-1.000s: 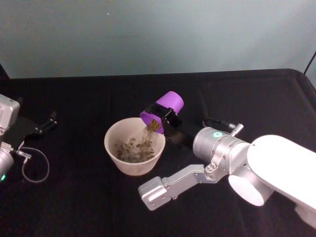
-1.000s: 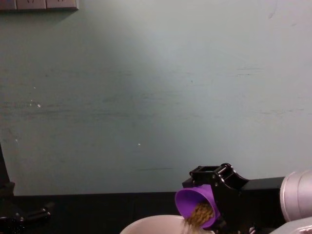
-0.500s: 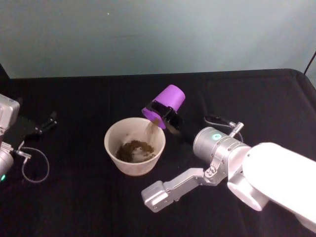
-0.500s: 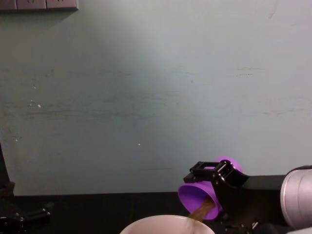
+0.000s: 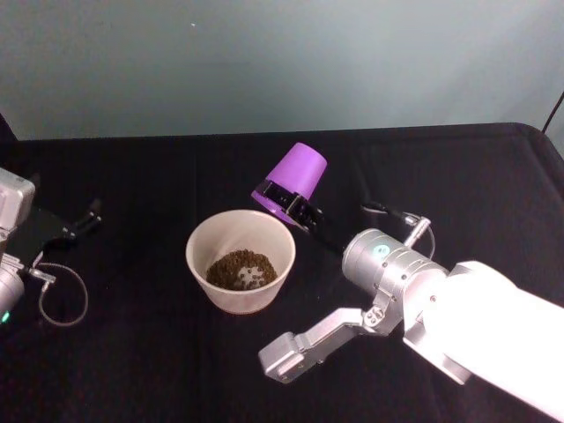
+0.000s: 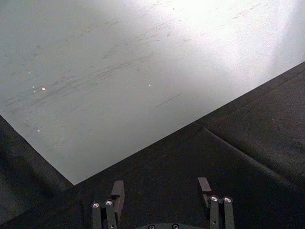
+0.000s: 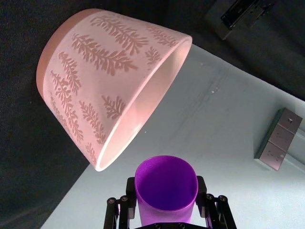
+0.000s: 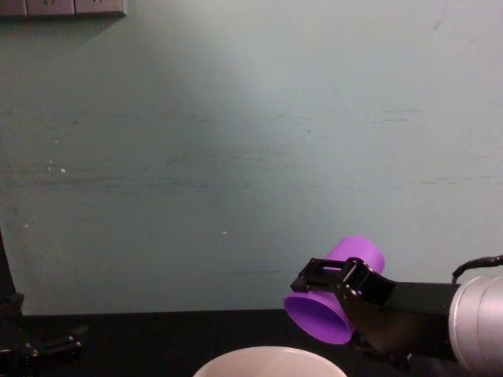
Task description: Pick up the cup and pour the mung beans from the cup into the bowl.
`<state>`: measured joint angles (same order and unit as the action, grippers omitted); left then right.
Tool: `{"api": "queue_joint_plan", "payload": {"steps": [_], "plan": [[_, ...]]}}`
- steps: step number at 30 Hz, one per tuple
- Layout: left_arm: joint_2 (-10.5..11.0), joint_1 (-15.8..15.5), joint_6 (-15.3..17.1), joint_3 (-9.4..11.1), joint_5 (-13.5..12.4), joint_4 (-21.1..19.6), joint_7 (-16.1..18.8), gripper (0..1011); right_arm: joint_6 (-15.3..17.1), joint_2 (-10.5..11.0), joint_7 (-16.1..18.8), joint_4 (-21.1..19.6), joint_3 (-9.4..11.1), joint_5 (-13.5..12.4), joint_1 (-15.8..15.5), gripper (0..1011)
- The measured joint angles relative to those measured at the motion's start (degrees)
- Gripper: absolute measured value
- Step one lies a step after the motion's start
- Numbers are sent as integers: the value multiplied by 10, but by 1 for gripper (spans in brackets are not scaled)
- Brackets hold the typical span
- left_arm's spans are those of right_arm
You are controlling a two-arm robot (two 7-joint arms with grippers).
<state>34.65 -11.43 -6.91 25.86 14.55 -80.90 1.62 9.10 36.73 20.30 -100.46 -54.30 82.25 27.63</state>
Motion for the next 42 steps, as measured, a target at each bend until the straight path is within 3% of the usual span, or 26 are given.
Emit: {"api": "queue_joint_plan", "payload": {"steps": [5, 9, 13, 14, 16, 17, 19, 20, 21, 23, 25, 26, 27, 30, 33, 34, 35, 36, 39, 42], "plan": [[0, 0, 0, 0, 0, 0, 0, 1000, -1, -3, -1, 0, 7, 2, -5, 732], [0, 0, 0, 0, 0, 0, 0, 1000, -5, -7, -3, -3, 27, -30, -15, 732], [0, 0, 0, 0, 0, 0, 0, 1000, -14, -12, -4, -9, 73, -118, -32, 732], [0, 0, 0, 0, 0, 0, 0, 1000, -20, -15, -4, -11, 93, -163, -40, 732], [0, 0, 0, 0, 0, 0, 0, 1000, -26, -17, -2, -11, 117, -211, -48, 732], [0, 0, 0, 0, 0, 0, 0, 1000, -32, -22, 6, -11, 142, -259, -56, 732], [0, 0, 0, 0, 0, 0, 0, 1000, -39, -27, 16, -10, 164, -307, -62, 732], [0, 0, 0, 0, 0, 0, 0, 1000, -47, -32, 29, -6, 186, -353, -67, 733], [0, 0, 0, 0, 0, 0, 0, 1000, -47, -32, 29, -6, 186, -353, -67, 732], [0, 0, 0, 0, 0, 0, 0, 1000, -59, -40, 53, 3, 216, -428, -72, 732], [0, 0, 0, 0, 0, 0, 0, 1000, -65, -44, 63, 8, 230, -462, -74, 732], [0, 0, 0, 0, 0, 0, 0, 1000, -71, -48, 71, 15, 244, -498, -75, 732], [0, 0, 0, 0, 0, 0, 0, 1000, -71, -48, 71, 15, 244, -498, -75, 732], [0, 0, 0, 0, 0, 0, 0, 1000, -87, -53, 91, 30, 275, -585, -77, 733], [0, 0, 0, 0, 0, 0, 0, 1000, -103, -52, 102, 41, 294, -636, -79, 733], [0, 0, 0, 0, 0, 0, 0, 1000, -116, -50, 114, 47, 306, -672, -80, 732], [0, 0, 0, 0, 0, 0, 0, 1000, -121, -49, 118, 50, 310, -687, -81, 732], [0, 0, 0, 0, 0, 0, 0, 1000, -134, -47, 132, 58, 319, -719, -82, 732], [0, 0, 0, 0, 0, 0, 0, 1000, -154, -41, 159, 70, 333, -777, -83, 732], [0, 0, 0, 0, 0, 0, 0, 1000, -163, -36, 174, 79, 343, -813, -84, 733]]}}
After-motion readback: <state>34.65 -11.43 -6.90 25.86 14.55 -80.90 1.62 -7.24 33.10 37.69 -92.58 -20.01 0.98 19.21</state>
